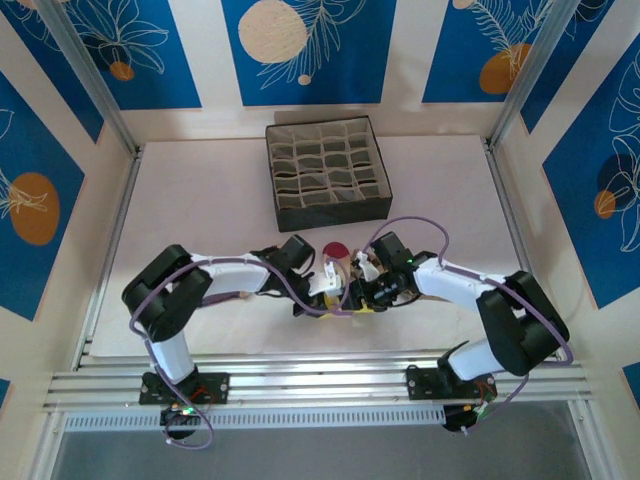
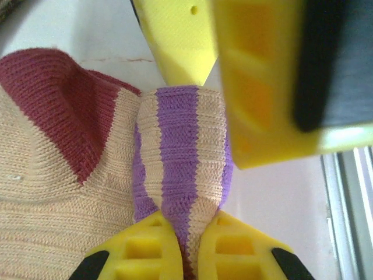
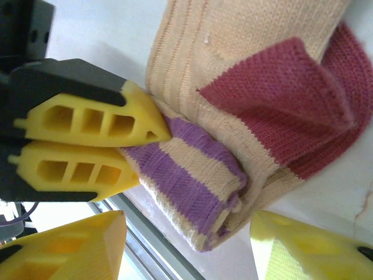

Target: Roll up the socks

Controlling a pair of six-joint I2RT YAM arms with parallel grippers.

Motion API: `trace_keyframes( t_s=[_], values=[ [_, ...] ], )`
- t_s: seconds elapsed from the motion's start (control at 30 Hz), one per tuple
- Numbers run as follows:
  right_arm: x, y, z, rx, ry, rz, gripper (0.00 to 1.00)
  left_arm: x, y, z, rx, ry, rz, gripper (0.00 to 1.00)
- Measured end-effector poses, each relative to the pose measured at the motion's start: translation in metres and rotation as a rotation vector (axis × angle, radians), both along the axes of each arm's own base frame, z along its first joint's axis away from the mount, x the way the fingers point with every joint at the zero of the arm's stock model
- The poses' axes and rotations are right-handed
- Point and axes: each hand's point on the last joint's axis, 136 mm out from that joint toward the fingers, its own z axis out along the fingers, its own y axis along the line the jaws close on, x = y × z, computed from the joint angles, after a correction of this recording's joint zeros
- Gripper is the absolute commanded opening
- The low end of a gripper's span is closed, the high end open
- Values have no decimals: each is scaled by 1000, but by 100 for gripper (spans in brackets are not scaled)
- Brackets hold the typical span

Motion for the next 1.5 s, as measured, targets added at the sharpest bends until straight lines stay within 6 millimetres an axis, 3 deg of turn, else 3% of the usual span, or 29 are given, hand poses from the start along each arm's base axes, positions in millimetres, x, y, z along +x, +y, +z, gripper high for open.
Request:
trace_keyframes(
  t_s=[0.33,0.53,0.6,0.73,0.83,0.9,1.23,1.5],
  values=[
    [10,5,10,43,-109,9,58,-2,-4,0,12,241,30,0],
    [8,10,-2,30,-92,35,57,-1,-5,0,9,355,42,0],
    [5,12,-5,27,-86,46,51,-2,-4,0,9,379,49,0],
    [4,12,-7,16,-86,48,19,-1,-2,0,9,423,74,0],
    [5,9,-11,-12,-86,32,11,0,-2,0,14,444,91,0],
    [6,7,-14,-31,-73,20,9,1,-1,-1,14,450,101,6],
    [14,11,-22,-102,33,-6,2,5,10,1,-14,281,140,28],
    [14,14,-25,-123,100,-3,2,5,32,16,-80,7,153,31]
  ],
)
